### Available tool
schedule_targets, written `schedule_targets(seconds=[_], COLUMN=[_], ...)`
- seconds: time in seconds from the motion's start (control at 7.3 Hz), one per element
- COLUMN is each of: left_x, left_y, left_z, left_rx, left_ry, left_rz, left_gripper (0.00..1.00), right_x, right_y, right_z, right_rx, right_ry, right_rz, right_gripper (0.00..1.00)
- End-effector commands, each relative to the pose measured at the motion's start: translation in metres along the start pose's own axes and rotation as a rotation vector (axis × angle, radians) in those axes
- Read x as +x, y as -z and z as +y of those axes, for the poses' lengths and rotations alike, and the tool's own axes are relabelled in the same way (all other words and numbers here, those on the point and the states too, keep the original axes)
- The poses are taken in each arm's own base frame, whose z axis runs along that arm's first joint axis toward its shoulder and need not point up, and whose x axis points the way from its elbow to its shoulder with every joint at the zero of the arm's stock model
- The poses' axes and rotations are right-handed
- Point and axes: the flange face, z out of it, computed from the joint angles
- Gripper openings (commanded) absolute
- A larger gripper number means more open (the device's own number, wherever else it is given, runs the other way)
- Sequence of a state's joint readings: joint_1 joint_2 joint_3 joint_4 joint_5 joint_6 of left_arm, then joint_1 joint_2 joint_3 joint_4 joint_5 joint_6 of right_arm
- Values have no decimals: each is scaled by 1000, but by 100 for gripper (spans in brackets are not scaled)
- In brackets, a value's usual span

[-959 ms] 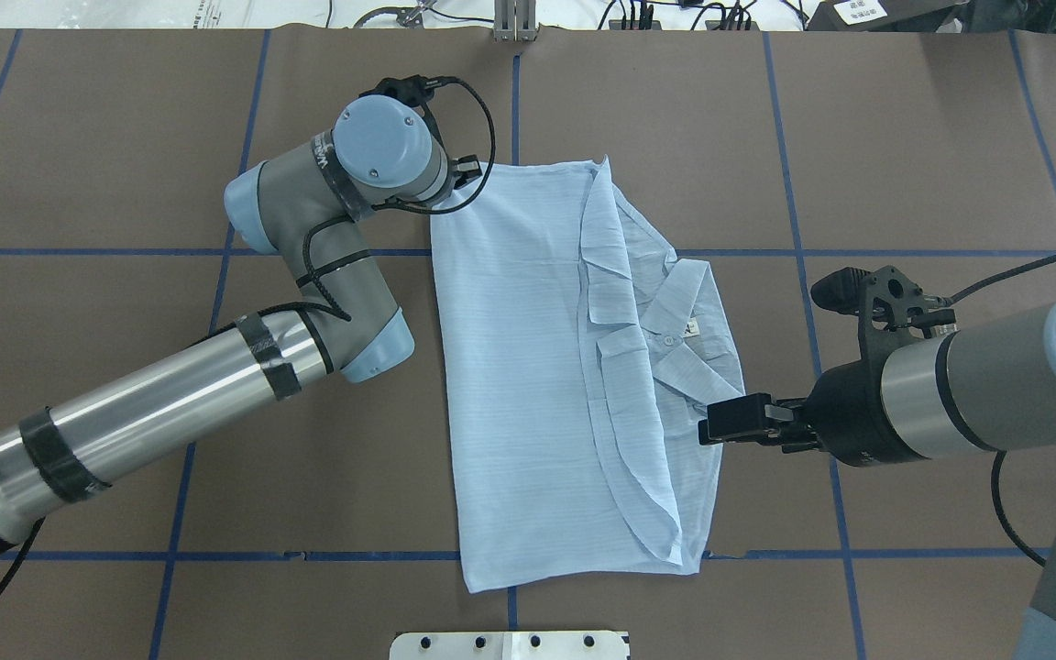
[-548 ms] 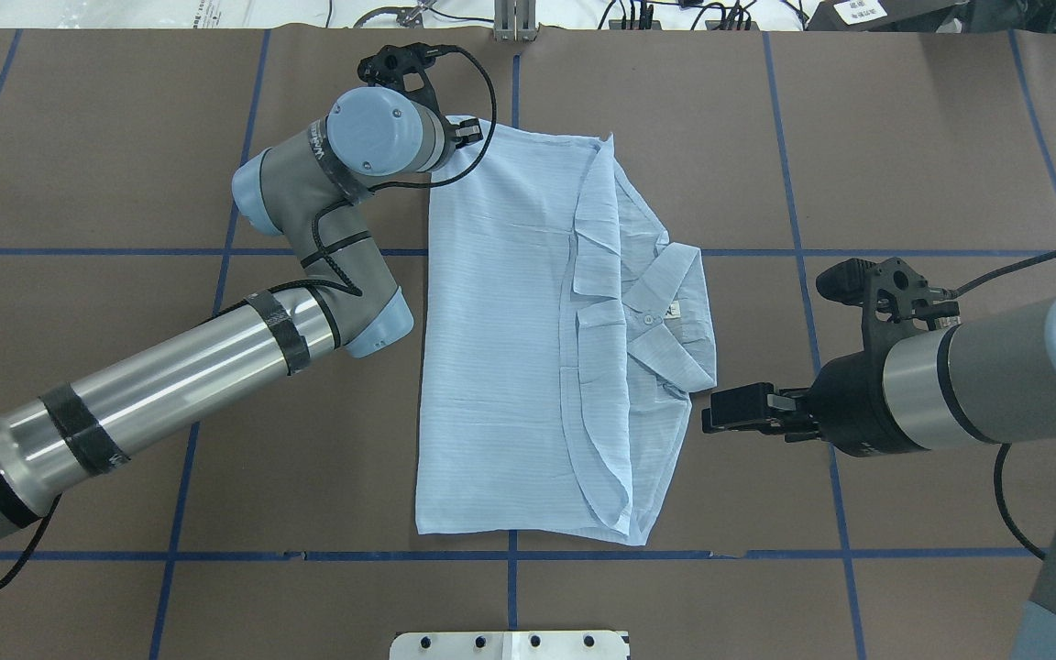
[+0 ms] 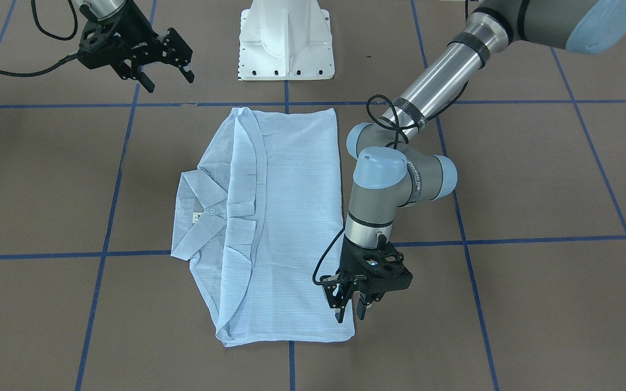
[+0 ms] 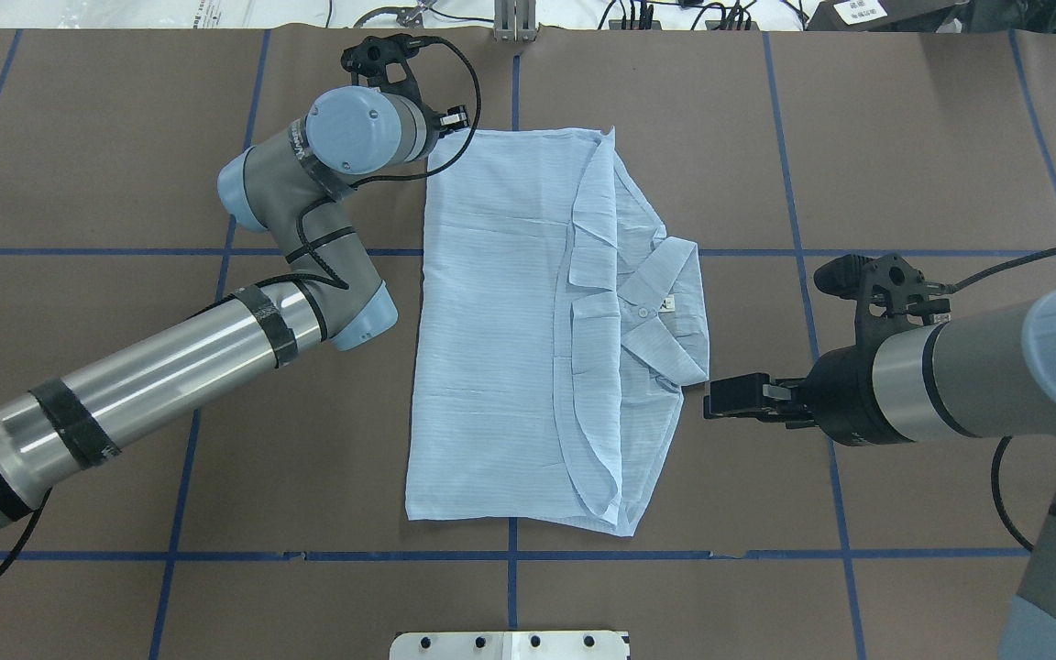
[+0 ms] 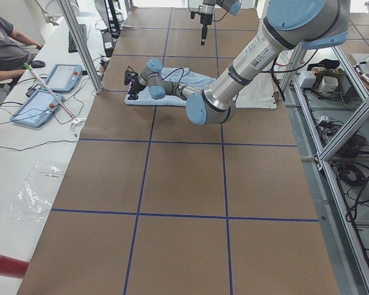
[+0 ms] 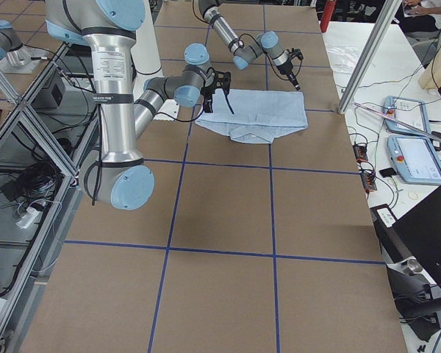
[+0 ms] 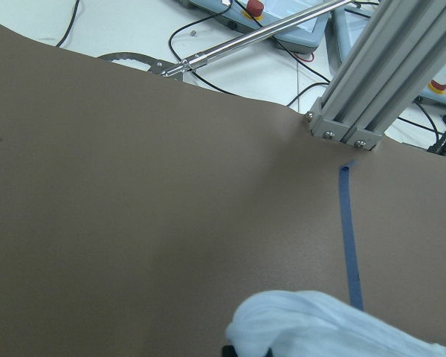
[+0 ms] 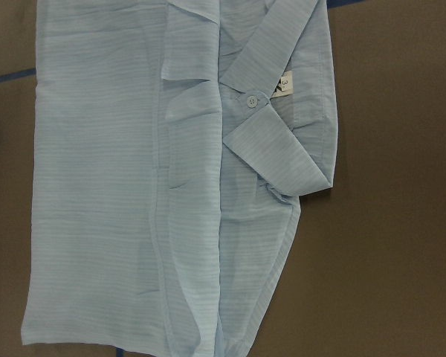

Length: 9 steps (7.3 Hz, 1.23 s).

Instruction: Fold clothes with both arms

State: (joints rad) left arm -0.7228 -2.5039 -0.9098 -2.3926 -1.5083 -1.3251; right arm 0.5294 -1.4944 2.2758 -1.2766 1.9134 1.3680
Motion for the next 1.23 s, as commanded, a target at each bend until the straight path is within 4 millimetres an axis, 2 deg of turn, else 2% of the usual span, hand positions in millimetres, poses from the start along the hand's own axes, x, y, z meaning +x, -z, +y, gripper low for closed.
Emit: schedule_targets(seconds=[0.0, 0.14, 0.27, 0.41, 0.68, 0.82, 0.96, 1.1], left_x=[-30, -62, -85, -98, -133, -154, -156, -158], left_y=[5, 19, 41, 64, 142, 168, 177, 177], left_z=[-18, -18, -12, -7, 12, 23, 24, 27], left_rx=[-41, -126, -177, -200, -255, -295, -298, -322], left_ry=[13, 23, 28, 16, 7, 7, 10, 11], left_rz=[-11, -4, -15, -29, 70, 90, 100, 100], left_gripper=[99, 99, 100, 100, 100, 100, 100, 100], right_x=[-11, -19, -31, -38, -61, -66, -73, -84], right_y=[-26, -43, -59, -77, -124, -139, -153, -159], right_z=[-2, -1, 1, 0, 1, 1, -2, 2], right_rx=[-17, -12, 6, 24, 77, 80, 88, 99], right_ry=[5, 19, 39, 48, 75, 84, 109, 155], right_rz=[15, 25, 32, 49, 89, 103, 131, 163], right_gripper=[100, 100, 100, 100, 100, 100, 100, 100])
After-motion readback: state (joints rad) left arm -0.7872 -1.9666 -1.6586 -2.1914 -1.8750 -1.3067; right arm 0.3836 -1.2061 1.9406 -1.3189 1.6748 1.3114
